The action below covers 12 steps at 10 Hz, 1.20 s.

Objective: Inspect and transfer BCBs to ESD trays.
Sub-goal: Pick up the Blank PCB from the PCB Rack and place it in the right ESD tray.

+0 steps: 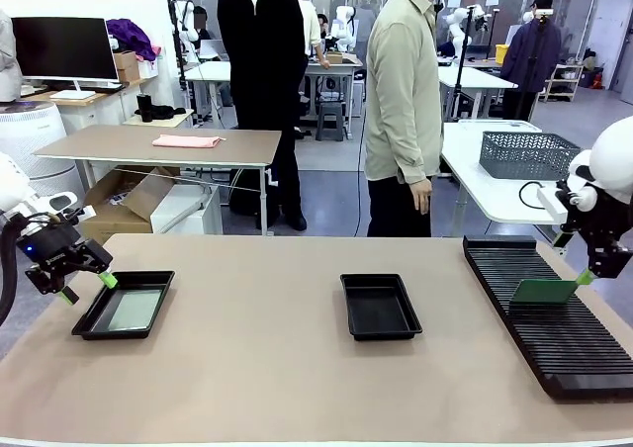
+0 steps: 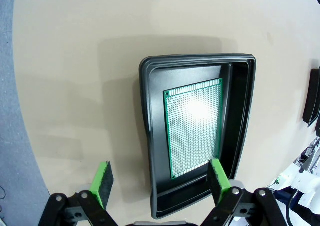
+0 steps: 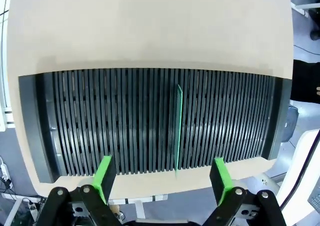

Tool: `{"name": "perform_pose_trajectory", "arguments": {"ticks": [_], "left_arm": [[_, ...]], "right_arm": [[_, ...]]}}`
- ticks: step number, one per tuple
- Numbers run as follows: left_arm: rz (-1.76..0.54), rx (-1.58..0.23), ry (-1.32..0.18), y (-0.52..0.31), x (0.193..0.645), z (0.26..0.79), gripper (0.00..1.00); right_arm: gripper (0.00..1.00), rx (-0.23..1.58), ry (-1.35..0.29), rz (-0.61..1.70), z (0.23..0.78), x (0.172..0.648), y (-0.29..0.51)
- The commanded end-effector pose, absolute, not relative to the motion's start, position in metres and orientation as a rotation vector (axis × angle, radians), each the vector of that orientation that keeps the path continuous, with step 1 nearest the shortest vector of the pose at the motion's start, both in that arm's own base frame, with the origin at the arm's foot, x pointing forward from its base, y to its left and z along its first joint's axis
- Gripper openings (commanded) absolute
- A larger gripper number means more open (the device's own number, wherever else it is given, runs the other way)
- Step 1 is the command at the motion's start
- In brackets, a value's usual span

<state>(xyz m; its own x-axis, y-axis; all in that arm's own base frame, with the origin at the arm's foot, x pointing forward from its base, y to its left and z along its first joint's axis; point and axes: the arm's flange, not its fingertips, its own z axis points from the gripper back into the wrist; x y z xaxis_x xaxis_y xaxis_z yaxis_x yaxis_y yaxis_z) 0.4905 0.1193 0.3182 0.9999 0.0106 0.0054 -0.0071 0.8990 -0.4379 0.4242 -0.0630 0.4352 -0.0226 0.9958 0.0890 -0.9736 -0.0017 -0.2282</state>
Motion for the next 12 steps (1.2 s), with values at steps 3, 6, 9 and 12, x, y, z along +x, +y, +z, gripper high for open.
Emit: {"name": "perform_pose_trajectory", "arguments": {"ticks": [3,6,9,12], "left_arm": [[0.006,-0.453,-0.014,0.121,0.490,0.319,1.00],[0.006,-0.453,-0.014,0.121,0.490,0.319,1.00],[0.006,-0.453,-0.014,0.121,0.490,0.319,1.00],[0.006,-0.453,-0.014,0.121,0.490,0.319,1.00]], "right_arm": [[1.00,-0.145,-0.282,1.605,0.401,0.438,-0.063],[1.00,-0.155,-0.280,1.599,0.378,0.443,-0.070],[1.00,-0.171,-0.289,1.590,0.360,0.447,-0.076],[1.00,-0.171,-0.300,1.587,0.351,0.449,-0.074]]}}
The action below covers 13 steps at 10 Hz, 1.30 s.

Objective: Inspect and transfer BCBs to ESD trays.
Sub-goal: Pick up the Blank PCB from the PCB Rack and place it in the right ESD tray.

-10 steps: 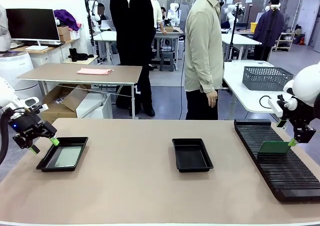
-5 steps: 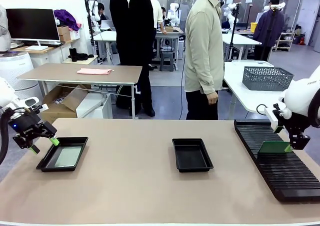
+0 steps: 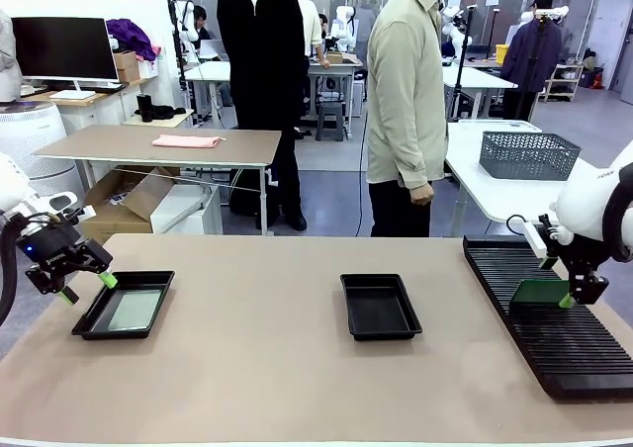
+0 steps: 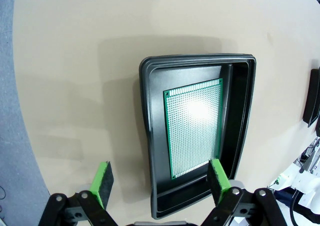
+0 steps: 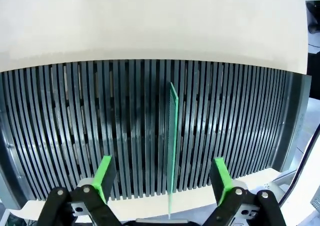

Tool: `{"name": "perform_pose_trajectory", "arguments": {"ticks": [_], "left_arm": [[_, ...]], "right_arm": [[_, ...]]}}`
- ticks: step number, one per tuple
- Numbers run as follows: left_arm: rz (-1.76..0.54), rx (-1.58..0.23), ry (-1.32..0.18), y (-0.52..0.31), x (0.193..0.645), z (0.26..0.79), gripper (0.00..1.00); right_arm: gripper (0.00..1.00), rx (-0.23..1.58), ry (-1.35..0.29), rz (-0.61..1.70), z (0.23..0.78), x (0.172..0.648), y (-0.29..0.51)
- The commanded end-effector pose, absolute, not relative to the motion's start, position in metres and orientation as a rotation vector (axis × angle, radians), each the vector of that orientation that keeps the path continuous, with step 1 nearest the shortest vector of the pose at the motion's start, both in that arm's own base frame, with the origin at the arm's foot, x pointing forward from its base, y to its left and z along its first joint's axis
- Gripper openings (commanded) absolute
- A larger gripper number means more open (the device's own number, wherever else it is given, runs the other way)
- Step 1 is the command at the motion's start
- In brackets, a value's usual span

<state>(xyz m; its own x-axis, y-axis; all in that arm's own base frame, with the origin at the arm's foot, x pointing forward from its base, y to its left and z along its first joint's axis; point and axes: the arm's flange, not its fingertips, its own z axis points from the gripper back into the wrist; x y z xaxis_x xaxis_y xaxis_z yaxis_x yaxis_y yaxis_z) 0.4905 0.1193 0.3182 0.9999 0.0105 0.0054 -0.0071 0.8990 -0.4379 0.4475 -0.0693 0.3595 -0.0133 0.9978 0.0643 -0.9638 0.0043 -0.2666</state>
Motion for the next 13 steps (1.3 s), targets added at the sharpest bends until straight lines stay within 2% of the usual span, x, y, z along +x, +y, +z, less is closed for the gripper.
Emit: {"name": "perform_pose_trajectory", "arguments": {"ticks": [1,10,11,12,13], "left_arm": [[0.006,-0.453,-0.014,0.121,0.490,0.319,1.00],[0.006,-0.453,-0.014,0.121,0.490,0.319,1.00],[0.006,-0.453,-0.014,0.121,0.490,0.319,1.00],[0.006,-0.453,-0.014,0.121,0.490,0.319,1.00],[0.006,-0.453,-0.014,0.121,0.490,0.319,1.00]], "right_arm": [[1.00,-0.167,-0.303,1.585,0.351,0.449,-0.072],[1.00,-0.162,-0.255,1.545,0.357,0.448,-0.067],[0.94,-0.162,-0.256,1.547,0.358,0.447,-0.066],[0.92,-0.159,-0.249,1.548,0.358,0.448,-0.067],[0.85,-0.157,-0.245,1.544,0.359,0.448,-0.067]]}}
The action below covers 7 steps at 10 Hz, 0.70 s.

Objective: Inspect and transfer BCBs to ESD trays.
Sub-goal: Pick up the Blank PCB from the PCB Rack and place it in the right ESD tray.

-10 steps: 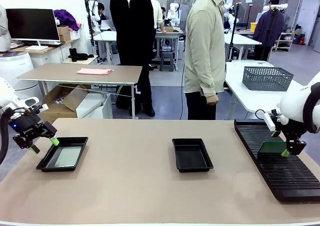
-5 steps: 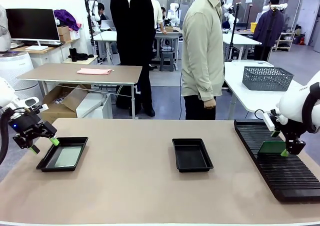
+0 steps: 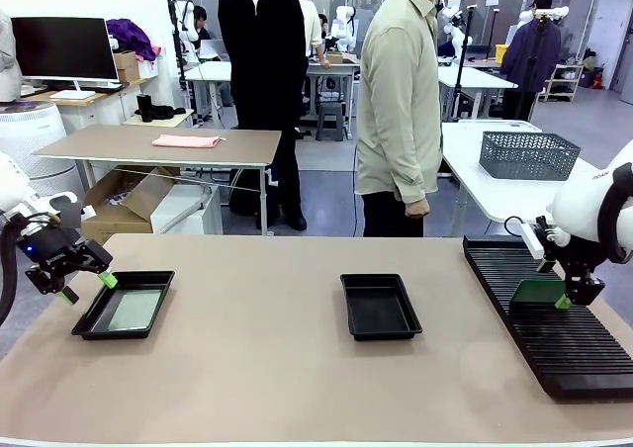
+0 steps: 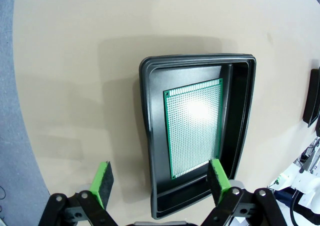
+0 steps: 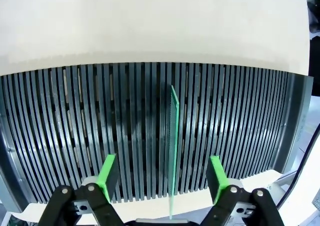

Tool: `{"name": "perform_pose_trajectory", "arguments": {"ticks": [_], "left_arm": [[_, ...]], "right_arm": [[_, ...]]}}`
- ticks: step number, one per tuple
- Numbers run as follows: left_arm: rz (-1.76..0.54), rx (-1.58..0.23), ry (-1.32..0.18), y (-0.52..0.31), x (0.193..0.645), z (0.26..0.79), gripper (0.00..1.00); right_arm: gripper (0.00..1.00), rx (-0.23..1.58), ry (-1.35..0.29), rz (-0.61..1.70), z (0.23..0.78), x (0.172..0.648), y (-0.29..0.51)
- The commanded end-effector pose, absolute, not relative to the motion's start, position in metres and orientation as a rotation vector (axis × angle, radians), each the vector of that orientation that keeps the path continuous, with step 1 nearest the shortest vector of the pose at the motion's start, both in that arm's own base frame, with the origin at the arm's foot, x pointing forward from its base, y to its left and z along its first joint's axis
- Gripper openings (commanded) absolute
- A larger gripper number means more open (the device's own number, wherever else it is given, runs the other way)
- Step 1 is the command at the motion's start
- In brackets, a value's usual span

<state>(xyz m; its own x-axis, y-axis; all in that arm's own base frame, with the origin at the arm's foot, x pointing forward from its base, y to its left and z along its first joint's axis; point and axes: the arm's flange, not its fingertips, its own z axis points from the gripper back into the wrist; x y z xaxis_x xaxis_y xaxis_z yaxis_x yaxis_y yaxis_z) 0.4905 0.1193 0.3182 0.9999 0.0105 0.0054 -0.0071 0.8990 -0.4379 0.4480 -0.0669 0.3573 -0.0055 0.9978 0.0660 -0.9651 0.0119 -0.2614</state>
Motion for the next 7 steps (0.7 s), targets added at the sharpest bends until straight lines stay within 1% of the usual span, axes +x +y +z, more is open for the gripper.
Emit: {"name": "perform_pose_trajectory", "arguments": {"ticks": [1,2,3,4,5,6,7], "left_arm": [[0.006,-0.453,-0.014,0.1207,0.4903,0.3188,1.00],[0.006,-0.453,-0.014,0.1207,0.4903,0.3188,1.00],[0.006,-0.453,-0.014,0.1207,0.4903,0.3188,1.00],[0.006,-0.453,-0.014,0.1207,0.4903,0.3188,1.00],[0.006,-0.453,-0.014,0.1207,0.4903,0.3188,1.00],[0.006,-0.453,-0.014,0.1207,0.4903,0.3188,1.00],[0.006,-0.453,-0.014,0.1207,0.4903,0.3188,1.00]], "right_arm": [[0.84,-0.157,-0.245,1.542,0.3596,0.4478,-0.0666],[0.76,-0.152,-0.241,1.540,0.3609,0.4474,-0.0653],[0.76,-0.149,-0.240,1.536,0.3613,0.4473,-0.0659],[0.68,-0.148,-0.241,1.537,0.3621,0.4477,-0.0653],[0.68,-0.150,-0.242,1.535,0.3611,0.4488,-0.0662],[0.60,-0.150,-0.243,1.533,0.3621,0.4492,-0.0646],[0.60,-0.153,-0.232,1.525,0.3623,0.4492,-0.0650]]}}
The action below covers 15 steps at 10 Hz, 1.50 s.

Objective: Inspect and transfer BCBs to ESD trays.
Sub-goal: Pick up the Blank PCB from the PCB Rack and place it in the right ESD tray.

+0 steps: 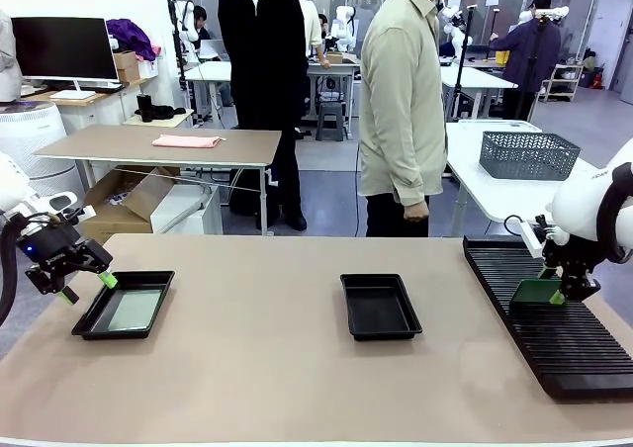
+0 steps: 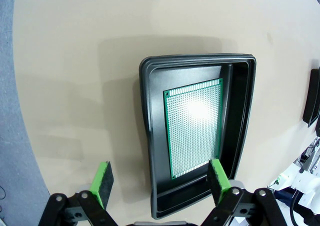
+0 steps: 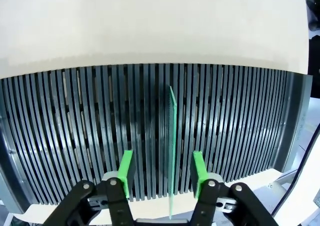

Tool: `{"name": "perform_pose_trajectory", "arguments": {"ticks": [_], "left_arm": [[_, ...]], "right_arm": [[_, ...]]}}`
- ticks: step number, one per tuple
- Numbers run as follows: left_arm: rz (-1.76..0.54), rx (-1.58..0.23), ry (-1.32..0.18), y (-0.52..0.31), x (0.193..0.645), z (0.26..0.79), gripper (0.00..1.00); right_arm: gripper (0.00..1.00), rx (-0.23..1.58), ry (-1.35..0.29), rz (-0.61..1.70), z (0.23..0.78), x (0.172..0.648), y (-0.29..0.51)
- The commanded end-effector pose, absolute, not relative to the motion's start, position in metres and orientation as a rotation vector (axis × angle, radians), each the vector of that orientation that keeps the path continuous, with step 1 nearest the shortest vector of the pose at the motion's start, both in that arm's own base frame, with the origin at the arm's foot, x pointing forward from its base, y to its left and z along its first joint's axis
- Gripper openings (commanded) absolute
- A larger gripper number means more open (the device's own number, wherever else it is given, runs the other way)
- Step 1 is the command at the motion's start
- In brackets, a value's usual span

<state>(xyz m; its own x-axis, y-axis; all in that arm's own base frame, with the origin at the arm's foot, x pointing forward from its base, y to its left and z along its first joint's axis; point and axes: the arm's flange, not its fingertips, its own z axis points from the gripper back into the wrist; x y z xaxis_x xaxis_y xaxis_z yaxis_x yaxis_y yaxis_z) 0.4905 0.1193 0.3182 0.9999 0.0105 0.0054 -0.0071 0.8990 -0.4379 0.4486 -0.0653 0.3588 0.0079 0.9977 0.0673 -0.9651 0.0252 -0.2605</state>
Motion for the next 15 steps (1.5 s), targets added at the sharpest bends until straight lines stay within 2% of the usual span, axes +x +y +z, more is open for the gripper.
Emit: {"name": "perform_pose_trajectory", "arguments": {"ticks": [1,2,3,4,5,6,7,8,9,10,11,12,13,14,15], "left_arm": [[0.006,-0.453,-0.014,0.1207,0.4903,0.3188,1.00],[0.006,-0.453,-0.014,0.1207,0.4903,0.3188,1.00],[0.006,-0.453,-0.014,0.1207,0.4903,0.3188,1.00],[0.006,-0.453,-0.014,0.1207,0.4903,0.3188,1.00],[0.006,-0.453,-0.014,0.1207,0.4903,0.3188,1.00],[0.006,-0.453,-0.014,0.1207,0.4903,0.3188,1.00],[0.006,-0.453,-0.014,0.1207,0.4903,0.3188,1.00],[0.006,-0.453,-0.014,0.1207,0.4903,0.3188,1.00],[0.006,-0.453,-0.014,0.1207,0.4903,0.3188,1.00],[0.006,-0.453,-0.014,0.1207,0.4903,0.3188,1.00],[0.006,-0.453,-0.014,0.1207,0.4903,0.3188,1.00],[0.006,-0.453,-0.014,0.1207,0.4903,0.3188,1.00],[0.006,-0.453,-0.014,0.1207,0.4903,0.3188,1.00],[0.006,-0.453,-0.014,0.1207,0.4903,0.3188,1.00],[0.006,-0.453,-0.014,0.1207,0.4903,0.3188,1.00]], "right_arm": [[0.53,-0.149,-0.236,1.521,0.3619,0.4490,-0.0669],[0.52,-0.148,-0.238,1.519,0.3616,0.4487,-0.0684],[0.45,-0.150,-0.240,1.517,0.3629,0.4482,-0.0679],[0.51,-0.151,-0.241,1.516,0.3623,0.4485,-0.0695],[0.38,-0.150,-0.240,1.513,0.3610,0.4493,-0.0707],[0.44,-0.151,-0.242,1.513,0.3603,0.4497,-0.0714],[0.31,-0.149,-0.245,1.515,0.3604,0.4500,-0.0714],[0.37,-0.148,-0.242,1.514,0.3601,0.4503,-0.0723],[0.24,-0.148,-0.242,1.511,0.3618,0.4499,-0.0713],[0.30,-0.148,-0.241,1.510,0.3634,0.4496,-0.0695],[0.17,-0.148,-0.239,1.509,0.3649,0.4496,-0.0677],[0.23,-0.147,-0.239,1.509,0.3646,0.4500,-0.0680],[0.11,-0.145,-0.241,1.506,0.3653,0.4503,-0.0674],[0.17,-0.144,-0.241,1.505,0.3651,0.4506,-0.0684],[0.05,-0.142,-0.241,1.504,0.3640,0.4510,-0.0703]]}}
